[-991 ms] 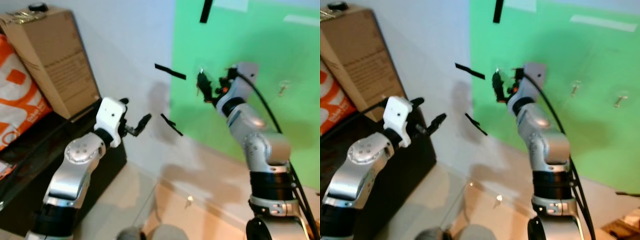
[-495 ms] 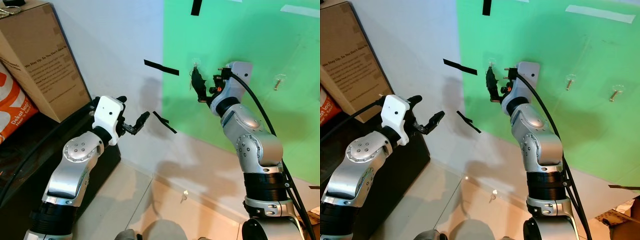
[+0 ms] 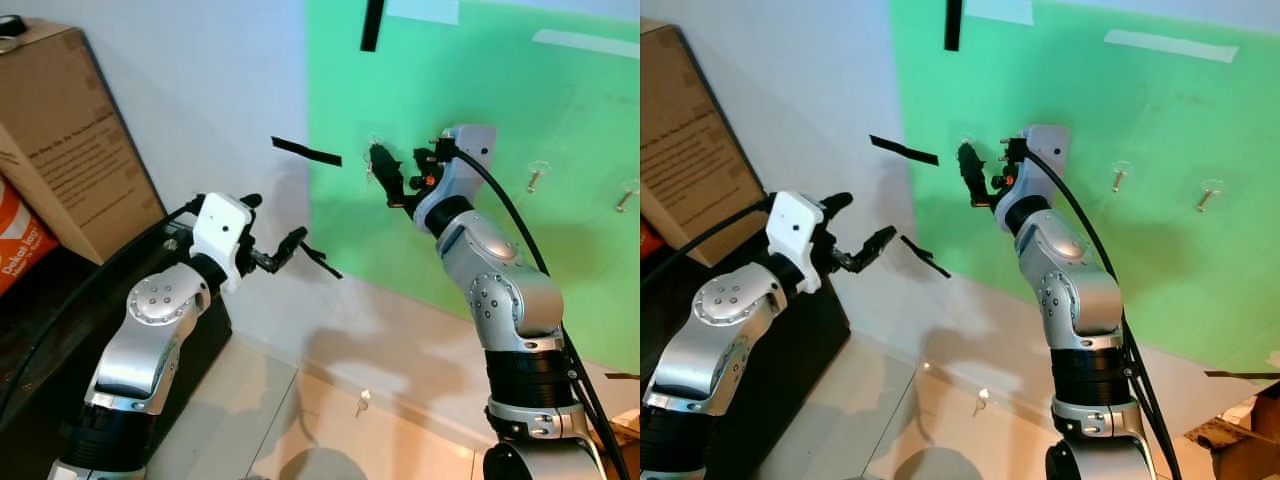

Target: Hang keys on a hook

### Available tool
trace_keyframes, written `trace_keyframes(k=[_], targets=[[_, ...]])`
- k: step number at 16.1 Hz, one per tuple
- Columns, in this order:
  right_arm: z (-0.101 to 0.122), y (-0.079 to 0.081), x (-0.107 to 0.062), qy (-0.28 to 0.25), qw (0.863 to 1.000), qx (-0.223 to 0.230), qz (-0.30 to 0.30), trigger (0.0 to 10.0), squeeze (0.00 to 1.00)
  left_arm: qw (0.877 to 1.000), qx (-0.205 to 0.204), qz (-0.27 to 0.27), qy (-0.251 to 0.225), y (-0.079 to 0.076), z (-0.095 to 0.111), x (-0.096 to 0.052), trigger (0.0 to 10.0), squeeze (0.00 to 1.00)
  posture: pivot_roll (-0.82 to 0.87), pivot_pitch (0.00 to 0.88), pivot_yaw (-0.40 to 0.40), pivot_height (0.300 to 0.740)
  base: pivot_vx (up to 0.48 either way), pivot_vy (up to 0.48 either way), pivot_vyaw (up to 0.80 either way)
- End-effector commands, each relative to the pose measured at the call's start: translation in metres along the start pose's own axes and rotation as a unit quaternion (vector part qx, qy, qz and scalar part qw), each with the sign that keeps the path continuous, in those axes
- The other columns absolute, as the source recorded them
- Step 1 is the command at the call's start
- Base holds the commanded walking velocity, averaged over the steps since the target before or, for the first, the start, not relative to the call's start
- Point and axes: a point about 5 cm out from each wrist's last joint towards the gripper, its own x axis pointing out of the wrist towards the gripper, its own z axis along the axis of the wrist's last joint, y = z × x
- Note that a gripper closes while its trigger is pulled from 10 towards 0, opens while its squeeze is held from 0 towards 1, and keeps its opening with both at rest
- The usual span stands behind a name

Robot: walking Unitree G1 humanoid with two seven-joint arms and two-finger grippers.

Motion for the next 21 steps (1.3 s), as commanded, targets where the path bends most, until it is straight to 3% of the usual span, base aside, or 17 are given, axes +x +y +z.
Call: trace_keyframes(k=[1,6,8,12,21], targets=[[0.009,-0.007,0.0,-0.017,1.0,-0.007,-0.014,10.0,0.0,1.0,0.005,-0.002,-0.004,0.001,0.003,-0.001,10.0,0.0,0.02,0.0,0.043,0.74,0.3,0.0,0.0],[0.008,-0.006,-0.005,-0.012,1.0,-0.026,0.01,10.0,0.0,1.0,0.0,-0.013,-0.004,-0.002,0.002,-0.002,10.0,0.0,0.02,0.0,0.043,0.74,0.295,0.0,0.0],[0.008,-0.003,-0.006,-0.011,0.999,-0.029,0.024,10.0,0.0,1.0,0.0,-0.014,-0.005,-0.002,0.002,-0.002,10.0,0.0,0.02,0.0,0.045,0.74,0.294,0.0,0.8],[0.004,0.007,-0.016,0.006,0.99,-0.05,0.131,10.0,0.0,1.0,-0.004,-0.023,-0.005,-0.004,0.002,-0.002,10.0,0.0,0.01,0.0,0.048,0.74,0.292,0.0,0.13],[0.009,-0.007,-0.016,0.001,0.987,-0.064,0.145,10.0,0.0,0.999,-0.008,-0.033,-0.005,-0.007,0.002,-0.002,10.0,0.0,0.01,0.0,0.05,0.74,0.286,0.0,0.0]])
